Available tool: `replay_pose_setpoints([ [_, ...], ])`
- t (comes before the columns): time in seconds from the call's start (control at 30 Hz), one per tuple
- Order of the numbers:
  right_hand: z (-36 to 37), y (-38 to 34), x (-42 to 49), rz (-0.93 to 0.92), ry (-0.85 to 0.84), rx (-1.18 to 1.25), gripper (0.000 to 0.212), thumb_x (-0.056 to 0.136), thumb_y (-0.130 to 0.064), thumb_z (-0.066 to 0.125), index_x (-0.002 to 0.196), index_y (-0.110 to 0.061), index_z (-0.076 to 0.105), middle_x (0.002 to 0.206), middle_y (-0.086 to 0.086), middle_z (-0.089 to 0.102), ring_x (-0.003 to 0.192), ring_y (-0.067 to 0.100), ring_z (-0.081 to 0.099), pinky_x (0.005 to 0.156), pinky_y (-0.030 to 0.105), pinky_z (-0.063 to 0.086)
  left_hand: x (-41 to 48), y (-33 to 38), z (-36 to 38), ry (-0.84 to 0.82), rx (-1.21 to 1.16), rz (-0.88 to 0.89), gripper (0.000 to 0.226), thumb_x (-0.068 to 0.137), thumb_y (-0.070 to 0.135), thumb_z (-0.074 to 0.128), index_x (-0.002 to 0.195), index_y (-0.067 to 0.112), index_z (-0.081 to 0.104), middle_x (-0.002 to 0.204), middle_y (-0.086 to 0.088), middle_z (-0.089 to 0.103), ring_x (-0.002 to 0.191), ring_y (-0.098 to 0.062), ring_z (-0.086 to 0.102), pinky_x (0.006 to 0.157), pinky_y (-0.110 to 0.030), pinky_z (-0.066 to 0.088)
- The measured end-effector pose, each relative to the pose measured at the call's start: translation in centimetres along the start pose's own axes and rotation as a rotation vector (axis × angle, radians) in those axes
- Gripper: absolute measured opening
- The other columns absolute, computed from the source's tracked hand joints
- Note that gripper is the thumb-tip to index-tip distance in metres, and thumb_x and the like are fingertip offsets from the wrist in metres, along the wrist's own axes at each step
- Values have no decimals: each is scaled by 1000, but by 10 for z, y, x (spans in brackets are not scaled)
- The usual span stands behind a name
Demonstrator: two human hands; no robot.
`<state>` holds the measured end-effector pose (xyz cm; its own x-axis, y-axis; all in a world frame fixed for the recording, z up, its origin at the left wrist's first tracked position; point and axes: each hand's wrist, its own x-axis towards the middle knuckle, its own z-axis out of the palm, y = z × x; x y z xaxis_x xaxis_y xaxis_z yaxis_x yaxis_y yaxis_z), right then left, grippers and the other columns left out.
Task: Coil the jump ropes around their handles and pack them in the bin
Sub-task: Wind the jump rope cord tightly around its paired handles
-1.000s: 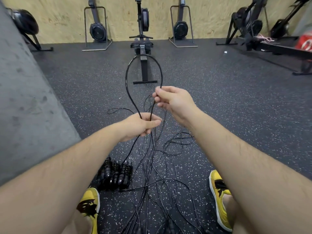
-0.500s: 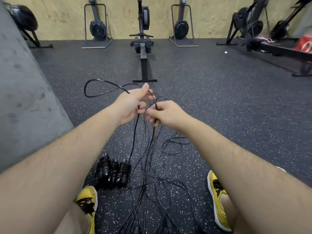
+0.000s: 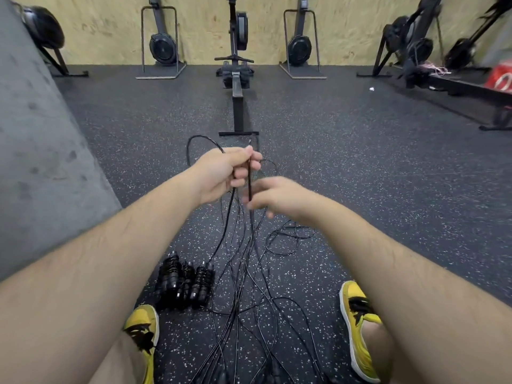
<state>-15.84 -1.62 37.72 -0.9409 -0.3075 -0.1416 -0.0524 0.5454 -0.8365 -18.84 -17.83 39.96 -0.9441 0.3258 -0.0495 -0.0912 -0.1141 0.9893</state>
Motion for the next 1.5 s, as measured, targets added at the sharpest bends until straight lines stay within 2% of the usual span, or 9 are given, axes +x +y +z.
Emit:
replay_pose_setpoints([
  [0.33, 25, -7, 9, -151, 146, -29, 20, 95, -33, 66, 98, -14, 71, 64, -6, 51, 60, 13, 46, 62, 28, 39, -3, 7, 1, 55, -145, 9, 23, 107, 21, 43, 108, 13, 65, 84, 4, 69, 66, -6, 49, 62, -20, 47],
  [0.47, 18, -19, 15, -171, 286, 51, 20, 98, -30, 59, 88, -15, 68, 65, -3, 60, 61, 16, 55, 70, 42, 54, -13, 5, -3, -13, 78, -18, 41, 101, 50, 47, 116, 13, 57, 94, -2, 63, 78, -13, 58, 85, -31, 42],
  [0.6, 0, -24, 20, -179, 373, 238, 25, 99, -28, 59, 96, -5, 70, 63, -3, 60, 50, 11, 52, 54, 27, 46, -27, -23, -12, -298, 419, -148, 42, 99, 38, 55, 129, 9, 58, 116, -8, 73, 113, -21, 68, 108, -45, 44],
  [0.77, -10, -15, 23, -83, 287, 466, 13, 96, -11, 56, 101, -2, 64, 77, 8, 61, 65, 21, 50, 51, 27, 38, -21, -19, 1, -68, 507, -51, 25, 107, 18, 45, 105, 1, 63, 90, -13, 76, 91, -29, 75, 89, -49, 59],
  [0.87, -10, -7, 11, -54, 71, 235, 32, 69, -11, 56, 99, -4, 67, 88, 7, 69, 68, 14, 51, 52, 26, 39, -13, 0, 4, 73, 458, 103, 29, 107, 22, 46, 96, 4, 66, 83, -14, 75, 78, -30, 72, 68, -39, 57],
  [0.97, 4, 1, -6, -33, -117, 4, 33, 81, -22, 71, 112, -12, 69, 94, -9, 74, 66, 1, 58, 59, 27, 48, -9, 11, 12, 112, 359, 163, 29, 109, 24, 41, 96, 8, 61, 83, -8, 77, 68, -21, 71, 57, -28, 46],
  [1.13, 11, -5, -12, -132, 91, 5, 28, 97, -28, 63, 97, -2, 72, 92, 14, 74, 66, 13, 57, 65, 36, 50, -7, 11, 13, 84, 259, 174, 29, 109, 28, 40, 105, 10, 62, 98, -7, 78, 93, -23, 74, 90, -38, 53],
  [1.3, 11, -15, -12, -111, 223, 172, 25, 91, -19, 72, 100, -6, 53, 79, 10, 71, 53, 11, 60, 53, 31, 54, -15, 4, 13, 123, 32, 98, 24, 109, 23, 41, 103, 8, 58, 93, -11, 78, 82, -23, 74, 75, -33, 58],
  [1.5, 17, -20, -12, -98, 88, 76, 22, 96, -23, 67, 80, -9, 59, 70, 4, 67, 50, 12, 61, 57, 20, 51, -17, 0, 4, 121, 164, 102, 29, 109, 29, 40, 114, 9, 60, 112, -4, 76, 108, -20, 70, 95, -36, 52],
])
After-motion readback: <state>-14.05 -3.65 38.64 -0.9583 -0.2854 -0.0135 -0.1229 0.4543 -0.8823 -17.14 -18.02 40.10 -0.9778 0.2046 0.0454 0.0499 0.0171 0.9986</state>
